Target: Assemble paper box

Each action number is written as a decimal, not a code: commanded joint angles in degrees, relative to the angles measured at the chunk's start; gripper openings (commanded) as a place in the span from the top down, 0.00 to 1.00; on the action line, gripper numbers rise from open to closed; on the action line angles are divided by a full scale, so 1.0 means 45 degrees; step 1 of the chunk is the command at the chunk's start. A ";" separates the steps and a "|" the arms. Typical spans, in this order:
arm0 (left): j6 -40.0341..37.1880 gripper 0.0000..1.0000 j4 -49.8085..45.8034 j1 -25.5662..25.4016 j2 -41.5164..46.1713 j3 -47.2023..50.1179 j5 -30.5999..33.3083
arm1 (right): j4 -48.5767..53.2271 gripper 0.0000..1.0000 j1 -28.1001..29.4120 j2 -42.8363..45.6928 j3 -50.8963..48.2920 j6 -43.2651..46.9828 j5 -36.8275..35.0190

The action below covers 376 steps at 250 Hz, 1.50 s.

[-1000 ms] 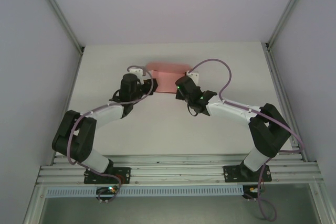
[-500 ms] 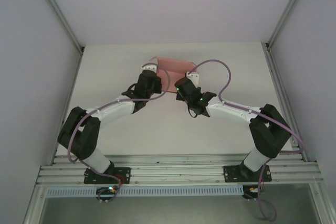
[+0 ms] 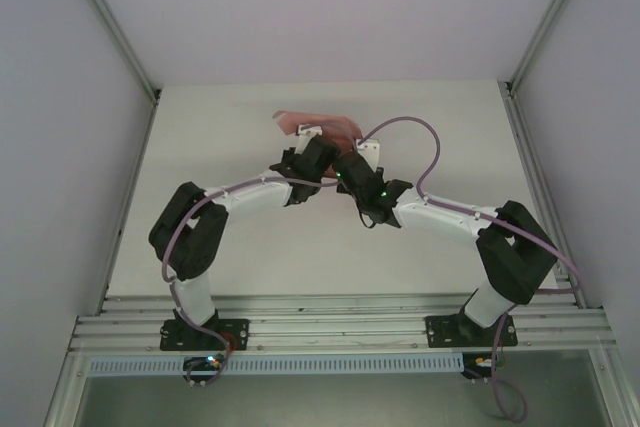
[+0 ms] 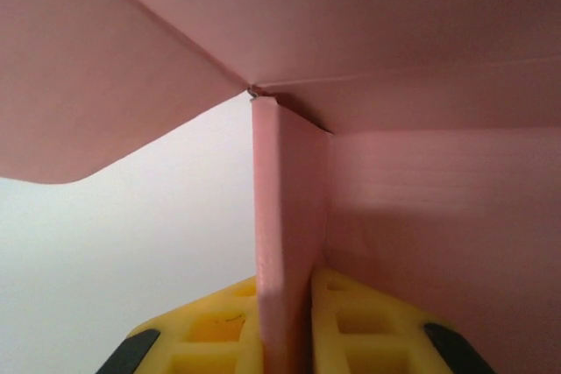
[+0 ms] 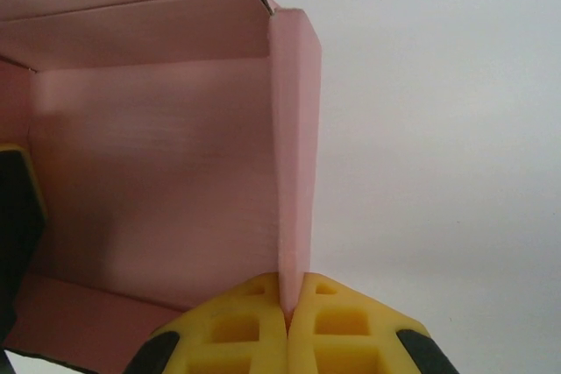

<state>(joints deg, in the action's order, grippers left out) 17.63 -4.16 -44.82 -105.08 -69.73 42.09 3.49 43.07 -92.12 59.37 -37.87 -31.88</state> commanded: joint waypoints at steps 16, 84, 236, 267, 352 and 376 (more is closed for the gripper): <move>0.0288 0.93 -0.1661 0.0532 -0.0058 -0.0244 0.2024 | -0.0346 1.00 0.0351 0.0961 -0.0027 0.0267 -0.0378; 0.0202 0.92 -0.2190 0.0553 -0.0018 -0.0460 0.2504 | -0.0379 1.00 0.0351 0.1212 -0.0246 0.0233 -0.0348; 0.0566 0.40 -0.0594 0.0944 0.3770 0.1351 -0.4505 | -0.0221 1.00 0.0340 0.0622 0.0158 0.0163 0.0014; 0.0692 0.34 -0.0276 0.1024 0.4284 0.1724 -0.5383 | -0.0105 1.00 0.0352 0.0517 0.0251 0.0101 0.0032; 0.0868 0.00 -0.1575 0.1219 0.5485 0.2177 -0.7329 | 0.0971 1.00 -0.0139 0.0117 0.0544 -0.0533 0.0745; 0.1052 0.00 -0.2408 0.1278 0.6333 0.2710 -0.7582 | 0.1613 1.00 -0.0455 -0.0236 0.0615 -0.0913 0.1446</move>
<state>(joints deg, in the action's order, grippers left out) 21.06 -9.74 -39.59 -81.82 -59.90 12.32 5.67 42.78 -91.00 60.31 -38.65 -28.91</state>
